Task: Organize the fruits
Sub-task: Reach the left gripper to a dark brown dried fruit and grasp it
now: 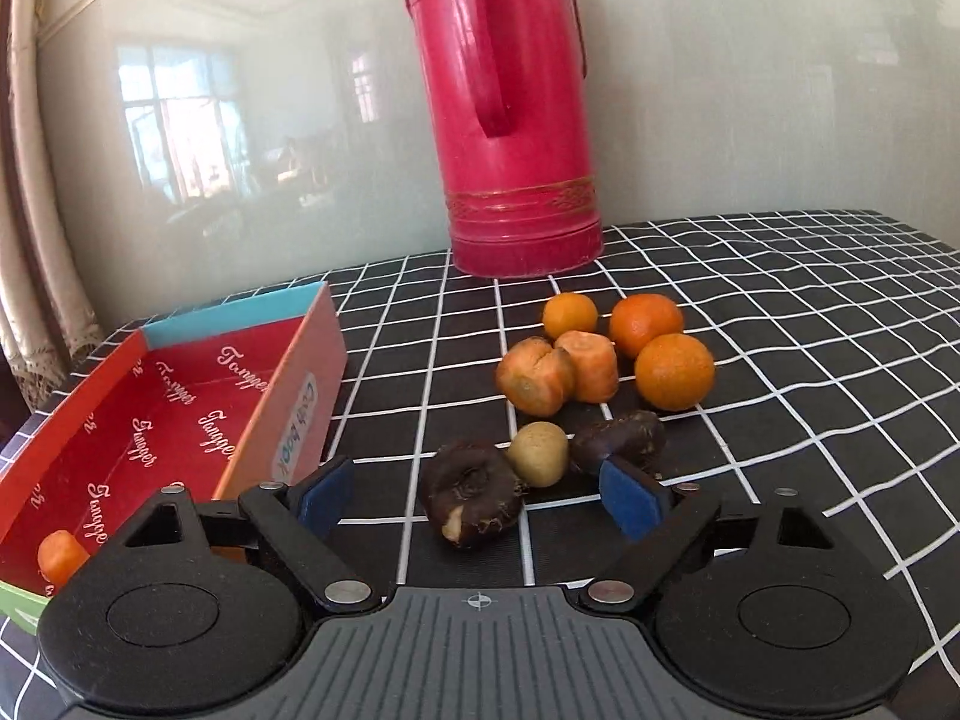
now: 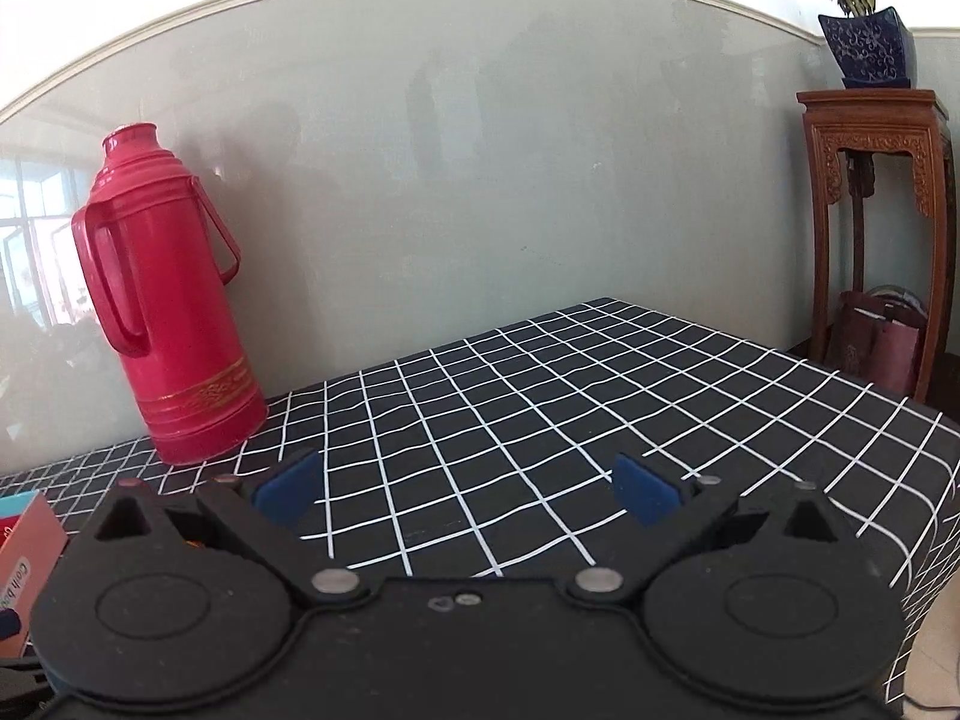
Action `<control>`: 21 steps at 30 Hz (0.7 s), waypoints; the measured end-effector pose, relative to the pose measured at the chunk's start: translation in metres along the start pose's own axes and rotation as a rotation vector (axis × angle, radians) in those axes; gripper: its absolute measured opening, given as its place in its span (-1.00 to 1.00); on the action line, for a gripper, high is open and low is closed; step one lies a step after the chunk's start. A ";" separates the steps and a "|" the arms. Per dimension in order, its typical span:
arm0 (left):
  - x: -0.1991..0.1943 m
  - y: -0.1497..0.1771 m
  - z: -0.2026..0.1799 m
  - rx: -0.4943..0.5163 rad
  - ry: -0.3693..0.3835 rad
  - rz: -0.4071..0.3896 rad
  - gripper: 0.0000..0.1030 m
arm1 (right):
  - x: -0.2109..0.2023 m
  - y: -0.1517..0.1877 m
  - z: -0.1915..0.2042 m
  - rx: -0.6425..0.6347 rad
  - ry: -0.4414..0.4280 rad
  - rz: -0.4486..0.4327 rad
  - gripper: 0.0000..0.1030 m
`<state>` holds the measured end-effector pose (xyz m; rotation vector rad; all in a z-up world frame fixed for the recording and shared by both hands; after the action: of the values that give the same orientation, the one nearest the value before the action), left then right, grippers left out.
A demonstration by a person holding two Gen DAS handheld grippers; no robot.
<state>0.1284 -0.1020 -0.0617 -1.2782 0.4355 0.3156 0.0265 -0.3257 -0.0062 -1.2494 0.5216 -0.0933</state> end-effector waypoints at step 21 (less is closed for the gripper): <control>0.013 0.001 0.001 -0.068 0.015 0.056 -0.28 | 0.001 0.000 0.004 0.000 -0.063 0.018 0.89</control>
<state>0.1398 -0.1009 -0.0685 -1.3367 0.4777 0.3709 0.0294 -0.3231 -0.0055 -1.2432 0.4778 -0.0384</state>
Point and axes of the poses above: each gripper's, at about its wrist camera, not at the fingertips, and x roughly the way its jaws point, z to its left, y to its underside, the point moved 2 cm from there along x, roughly the way its jaws point, and after that the axes turned 6 degrees about -y, right-handed, at the moved point
